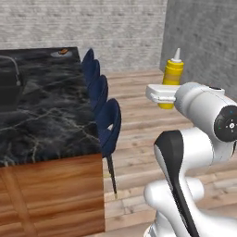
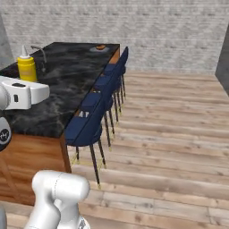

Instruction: Move the hot dog bun to the plate on the dining table and place the condiment next to that plate. Then navigate to the fridge and take the sausage and place it on the plate as well.

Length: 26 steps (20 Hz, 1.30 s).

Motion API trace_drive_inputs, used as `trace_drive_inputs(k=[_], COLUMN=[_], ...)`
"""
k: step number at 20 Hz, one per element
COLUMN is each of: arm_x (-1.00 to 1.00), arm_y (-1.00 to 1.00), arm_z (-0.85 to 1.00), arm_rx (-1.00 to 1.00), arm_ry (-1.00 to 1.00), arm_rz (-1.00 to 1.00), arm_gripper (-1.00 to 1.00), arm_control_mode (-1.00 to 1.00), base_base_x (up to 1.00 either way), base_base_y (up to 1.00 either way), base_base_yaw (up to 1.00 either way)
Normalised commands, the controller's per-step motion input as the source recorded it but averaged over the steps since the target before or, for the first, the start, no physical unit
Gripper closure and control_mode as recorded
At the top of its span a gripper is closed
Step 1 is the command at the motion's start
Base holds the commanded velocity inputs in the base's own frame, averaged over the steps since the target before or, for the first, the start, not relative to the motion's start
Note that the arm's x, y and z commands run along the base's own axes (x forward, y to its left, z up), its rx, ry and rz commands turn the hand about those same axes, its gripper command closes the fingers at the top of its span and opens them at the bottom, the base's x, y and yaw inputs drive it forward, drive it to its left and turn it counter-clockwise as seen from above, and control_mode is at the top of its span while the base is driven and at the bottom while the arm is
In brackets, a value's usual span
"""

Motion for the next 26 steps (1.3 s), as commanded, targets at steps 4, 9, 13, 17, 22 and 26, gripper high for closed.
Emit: trace_drive_inputs(k=[4,9,13,17,22,26], arm_x=[0.0,0.0,0.0,0.0,0.0,0.0], arm_y=[0.0,0.0,0.0,0.0,0.0,0.0], arm_z=[0.0,0.0,0.0,0.0,0.0,0.0], arm_rx=[0.0,0.0,0.0,0.0,0.0,0.0], arm_ry=[0.0,0.0,0.0,0.0,0.0,0.0], arm_rz=[0.0,0.0,0.0,0.0,0.0,0.0], arm_gripper=[1.0,1.0,1.0,1.0,1.0,1.0], arm_control_mode=[1.0,1.0,1.0,1.0,1.0,1.0], base_base_x=[0.51,0.53,0.74,0.89,0.9,0.89], base_base_y=[-0.98,-0.95,-0.8,-0.65,-0.61,-0.64], base_base_yaw=[0.16,0.17,0.22,0.3,0.32,0.31])
